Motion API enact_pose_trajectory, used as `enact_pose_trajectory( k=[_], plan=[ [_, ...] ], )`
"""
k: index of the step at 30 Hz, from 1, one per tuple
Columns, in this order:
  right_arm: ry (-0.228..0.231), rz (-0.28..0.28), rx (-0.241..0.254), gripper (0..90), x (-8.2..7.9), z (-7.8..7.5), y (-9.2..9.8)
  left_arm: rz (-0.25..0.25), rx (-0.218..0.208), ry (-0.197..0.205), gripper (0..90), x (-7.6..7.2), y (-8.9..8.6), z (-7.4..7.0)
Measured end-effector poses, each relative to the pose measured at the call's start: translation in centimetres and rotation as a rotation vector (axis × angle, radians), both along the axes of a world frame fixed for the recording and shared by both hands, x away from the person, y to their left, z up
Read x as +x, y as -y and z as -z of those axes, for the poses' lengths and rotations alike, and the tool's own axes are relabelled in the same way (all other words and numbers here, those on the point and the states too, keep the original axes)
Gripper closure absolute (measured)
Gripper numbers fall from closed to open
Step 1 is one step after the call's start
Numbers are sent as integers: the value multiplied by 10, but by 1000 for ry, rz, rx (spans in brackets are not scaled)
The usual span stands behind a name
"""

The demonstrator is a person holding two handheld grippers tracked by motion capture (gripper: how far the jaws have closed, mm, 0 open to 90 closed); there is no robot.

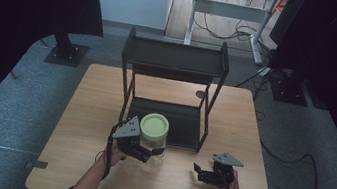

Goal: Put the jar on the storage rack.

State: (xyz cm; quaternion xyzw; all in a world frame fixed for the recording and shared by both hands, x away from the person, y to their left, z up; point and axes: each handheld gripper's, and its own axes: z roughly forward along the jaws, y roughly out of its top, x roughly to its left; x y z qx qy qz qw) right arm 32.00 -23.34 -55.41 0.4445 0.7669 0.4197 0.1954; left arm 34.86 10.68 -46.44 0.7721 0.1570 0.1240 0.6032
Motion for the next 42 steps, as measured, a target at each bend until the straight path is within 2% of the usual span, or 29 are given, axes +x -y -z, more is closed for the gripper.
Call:
enact_pose_trajectory(
  k=[7, 19, 27, 42],
  plan=[
    [1, 1, 3, 92, 0, 0, 0, 0, -7, 3, 107, 10, 5, -5],
    [-1, -1, 10, 92, 0, 0, 2, 3, 7, -11, 107, 24, 12, -3],
    [1, 1, 17, 92, 0, 0, 3, 6, 1, -5, 107, 34, 20, -6],
    [2, 3, 25, 92, -1, 0, 6, -13, 36, -12, 106, 59, 35, -2]
  ],
)
